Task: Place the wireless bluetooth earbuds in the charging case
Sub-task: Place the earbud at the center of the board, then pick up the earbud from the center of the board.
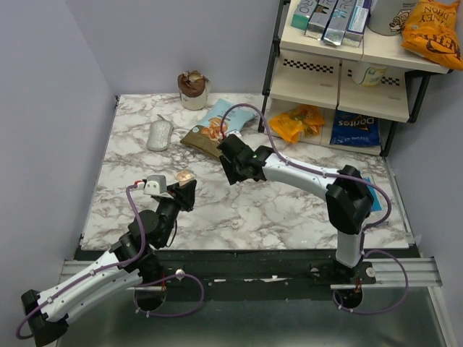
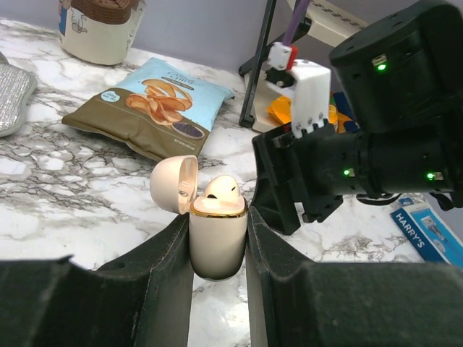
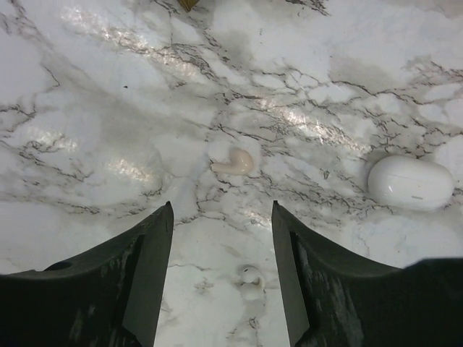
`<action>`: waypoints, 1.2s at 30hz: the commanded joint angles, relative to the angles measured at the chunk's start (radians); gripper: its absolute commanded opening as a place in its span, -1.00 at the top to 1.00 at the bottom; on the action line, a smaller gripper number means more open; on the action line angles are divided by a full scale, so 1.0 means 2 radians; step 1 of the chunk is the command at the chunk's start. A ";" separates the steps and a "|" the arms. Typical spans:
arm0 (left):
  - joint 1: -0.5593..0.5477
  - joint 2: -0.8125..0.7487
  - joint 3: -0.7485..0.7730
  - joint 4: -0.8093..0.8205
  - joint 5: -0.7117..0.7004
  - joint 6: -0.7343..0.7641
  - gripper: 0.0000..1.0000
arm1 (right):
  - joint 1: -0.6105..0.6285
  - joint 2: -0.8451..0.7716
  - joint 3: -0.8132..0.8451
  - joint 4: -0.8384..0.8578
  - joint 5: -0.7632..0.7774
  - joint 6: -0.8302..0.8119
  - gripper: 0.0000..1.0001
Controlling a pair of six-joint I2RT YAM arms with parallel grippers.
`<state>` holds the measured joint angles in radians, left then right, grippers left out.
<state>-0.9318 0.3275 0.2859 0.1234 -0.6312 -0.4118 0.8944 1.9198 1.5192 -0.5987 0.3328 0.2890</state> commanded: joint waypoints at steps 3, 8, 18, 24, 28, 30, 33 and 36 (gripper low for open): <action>-0.002 0.000 0.017 -0.009 -0.020 0.000 1.00 | -0.036 -0.046 -0.047 0.016 -0.011 0.204 -0.23; -0.002 0.016 0.016 -0.004 -0.026 -0.007 1.00 | -0.053 -0.060 -0.101 0.100 -0.087 0.341 -0.22; -0.002 0.047 0.023 0.008 -0.025 0.002 1.00 | -0.081 0.065 0.047 -0.004 -0.104 0.310 -0.15; -0.002 0.049 0.021 0.010 -0.026 0.003 1.00 | -0.088 0.052 0.015 0.000 -0.094 0.310 -0.12; -0.002 0.052 0.020 0.015 -0.023 0.006 1.00 | -0.089 0.035 0.001 0.000 -0.088 0.307 -0.18; -0.002 0.054 0.020 0.017 -0.022 0.006 1.00 | -0.091 0.035 -0.010 0.000 -0.090 0.308 -0.18; -0.002 0.056 0.017 0.019 -0.019 0.003 1.00 | -0.094 0.040 -0.020 0.005 -0.100 0.311 -0.18; -0.002 0.057 0.017 0.018 -0.017 0.000 1.00 | -0.094 0.049 -0.020 0.009 -0.104 0.314 -0.18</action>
<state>-0.9318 0.4385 0.3038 0.1333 -0.6601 -0.4160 0.7128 2.0212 1.4918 -0.5781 0.1417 0.8997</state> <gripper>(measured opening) 0.366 0.591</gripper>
